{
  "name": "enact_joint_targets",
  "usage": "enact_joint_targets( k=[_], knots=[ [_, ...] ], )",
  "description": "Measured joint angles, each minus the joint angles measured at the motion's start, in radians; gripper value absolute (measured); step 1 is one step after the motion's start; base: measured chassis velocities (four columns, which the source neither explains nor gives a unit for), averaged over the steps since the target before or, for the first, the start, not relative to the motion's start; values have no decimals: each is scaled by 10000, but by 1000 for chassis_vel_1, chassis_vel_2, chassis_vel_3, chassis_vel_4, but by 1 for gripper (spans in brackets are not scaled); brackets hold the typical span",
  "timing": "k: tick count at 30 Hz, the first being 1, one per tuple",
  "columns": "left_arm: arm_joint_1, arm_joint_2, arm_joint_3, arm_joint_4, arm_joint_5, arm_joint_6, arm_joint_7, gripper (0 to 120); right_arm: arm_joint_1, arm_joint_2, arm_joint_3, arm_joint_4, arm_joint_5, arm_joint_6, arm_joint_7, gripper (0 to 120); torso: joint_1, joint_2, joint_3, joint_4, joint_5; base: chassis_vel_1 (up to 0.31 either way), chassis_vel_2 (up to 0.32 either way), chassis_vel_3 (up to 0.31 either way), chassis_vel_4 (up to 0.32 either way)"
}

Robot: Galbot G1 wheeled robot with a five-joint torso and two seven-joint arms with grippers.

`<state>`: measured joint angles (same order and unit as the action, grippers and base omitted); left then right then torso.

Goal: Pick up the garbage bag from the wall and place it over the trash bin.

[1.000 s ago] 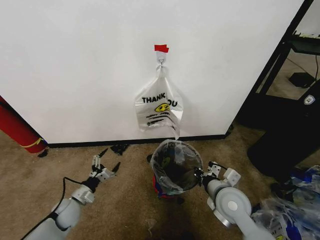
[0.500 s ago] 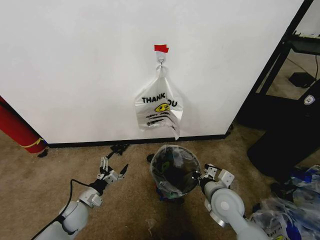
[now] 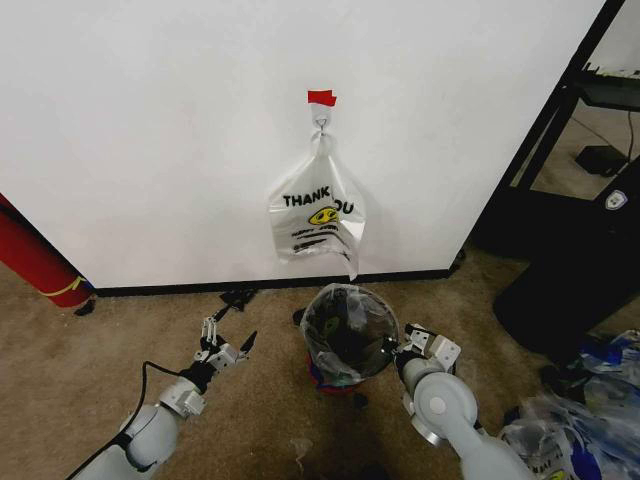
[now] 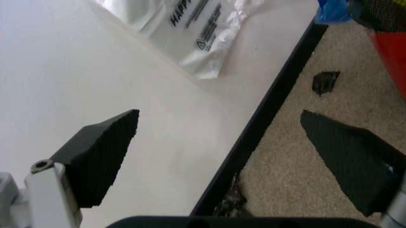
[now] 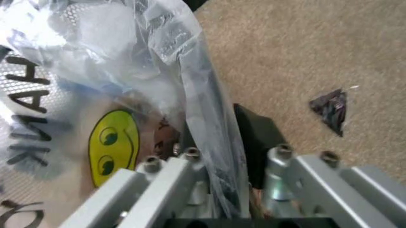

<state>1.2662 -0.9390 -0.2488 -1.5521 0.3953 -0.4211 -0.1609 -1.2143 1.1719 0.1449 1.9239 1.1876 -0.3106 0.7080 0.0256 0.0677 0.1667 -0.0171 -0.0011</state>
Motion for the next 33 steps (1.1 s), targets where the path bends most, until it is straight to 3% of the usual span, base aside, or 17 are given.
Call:
enact_joint_targets(
  k=[14, 15, 19, 21, 22, 23, 26, 29, 30, 33],
  knots=[
    [63, 52, -55, -41, -9, -75, -50, 100, -609, -192, 25, 988, -386, -76, -4, 73, 1, -1, 0, -3, -9, 0, 0, 0, 0],
    [63, 52, -55, -41, -9, -75, -50, 100, -609, -192, 25, 988, -386, -76, -4, 73, 1, -1, 0, -3, -9, 0, 0, 0, 0],
    [23, -132, -186, -115, -435, -176, -87, 100, -1015, -323, 133, 1531, -1431, 356, -768, 88, 1, -1, 0, -2, -9, 0, 0, 0, 0],
    [-89, -491, -499, -543, -1529, -153, 11, 100, -1362, -365, 138, 1801, -3050, 1626, -1802, 97, 1, -1, -1, -2, -10, 0, 0, 0, 0],
    [-89, -491, -499, -543, -1529, -153, 11, 100, -1362, -365, 138, 1801, -3050, 1626, -1802, 97, 1, -1, -1, -2, -10, 0, 0, 0, 0],
    [-151, -673, -662, -836, -2222, -124, 148, 100, -1514, -368, 144, 1850, -3912, 2397, -2291, 98, 1, -1, -1, -5, -8, 0, 0, 0, 0],
    [-286, -1367, -1305, -2399, -5010, 54, 799, 100, -1963, -274, 526, 1885, -6969, 4821, -4219, 100, 1, -1, -2, -7, -6, 0, 0, 0, 0],
    [-27, -1899, -1654, -3775, -7239, -14, 1389, 100, -2227, -12, 1088, 1621, -10013, 6651, -5162, 100, 1, -1, -3, -4, -3, 0, 0, 0, 0],
    [-27, -1899, -1654, -3775, -7239, -14, 1389, 100, -2227, -12, 1088, 1621, -10013, 6651, -5162, 100, 1, -1, -3, -4, -3, 0, 0, 0, 0],
    [358, -2407, -1966, -4446, -7903, -14, 1607, 100, -2584, 342, 1257, 1473, -11792, 7649, -5227, 100, 0, -1, -3, 0, -8, 0, 0, 0, 0]
  ],
)
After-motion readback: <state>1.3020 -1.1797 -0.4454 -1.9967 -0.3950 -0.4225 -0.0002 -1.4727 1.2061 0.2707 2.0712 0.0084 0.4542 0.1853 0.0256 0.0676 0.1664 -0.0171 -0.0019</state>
